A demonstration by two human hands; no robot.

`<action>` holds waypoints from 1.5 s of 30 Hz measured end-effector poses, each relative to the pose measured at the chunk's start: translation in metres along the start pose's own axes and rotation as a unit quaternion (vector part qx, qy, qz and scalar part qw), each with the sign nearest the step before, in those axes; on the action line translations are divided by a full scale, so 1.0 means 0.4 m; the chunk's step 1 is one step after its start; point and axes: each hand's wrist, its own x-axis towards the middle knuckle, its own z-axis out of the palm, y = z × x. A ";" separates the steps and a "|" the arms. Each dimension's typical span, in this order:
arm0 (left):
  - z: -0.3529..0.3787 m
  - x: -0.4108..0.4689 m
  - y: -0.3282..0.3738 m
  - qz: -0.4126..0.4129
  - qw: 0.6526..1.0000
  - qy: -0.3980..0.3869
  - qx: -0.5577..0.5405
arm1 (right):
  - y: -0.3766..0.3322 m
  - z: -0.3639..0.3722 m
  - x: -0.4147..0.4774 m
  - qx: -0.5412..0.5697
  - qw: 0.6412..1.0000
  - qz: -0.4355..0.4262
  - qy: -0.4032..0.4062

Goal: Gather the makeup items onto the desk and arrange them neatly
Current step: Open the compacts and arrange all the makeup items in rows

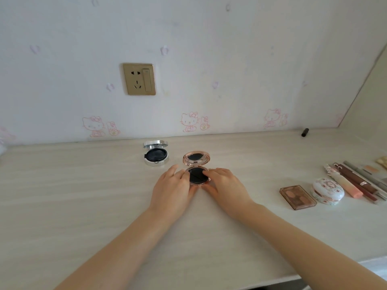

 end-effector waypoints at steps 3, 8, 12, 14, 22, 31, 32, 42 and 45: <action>0.003 0.027 -0.015 0.001 1.000 0.014 0.010 | 0.004 0.011 0.038 0.013 1.000 0.000 0.001; 0.006 0.069 -0.031 -0.003 0.999 0.051 0.017 | 0.009 0.031 0.105 0.023 1.000 0.000 -0.002; 0.017 0.106 -0.045 -0.016 0.999 0.037 0.020 | 0.017 0.039 0.151 0.040 0.999 -0.001 -0.009; 0.020 0.119 -0.053 -0.019 0.999 0.032 0.025 | 0.021 0.042 0.169 0.041 0.999 -0.004 -0.013; 0.024 0.150 -0.065 -0.008 0.998 0.044 0.036 | 0.025 0.058 0.209 0.038 0.999 -0.001 -0.008; 0.023 0.149 -0.068 -0.018 0.998 0.040 0.033 | 0.026 0.060 0.211 0.037 0.999 -0.009 -0.008; 0.022 0.148 -0.068 -0.019 0.998 0.041 0.032 | 0.025 0.059 0.210 0.036 0.999 -0.011 -0.011; 0.013 0.133 -0.049 -0.003 0.999 0.040 0.022 | 0.040 0.009 0.149 0.028 0.999 -0.026 -0.003; 0.007 0.113 -0.011 0.006 0.999 0.042 -0.007 | 0.072 -0.024 0.087 -0.005 1.000 -0.028 0.005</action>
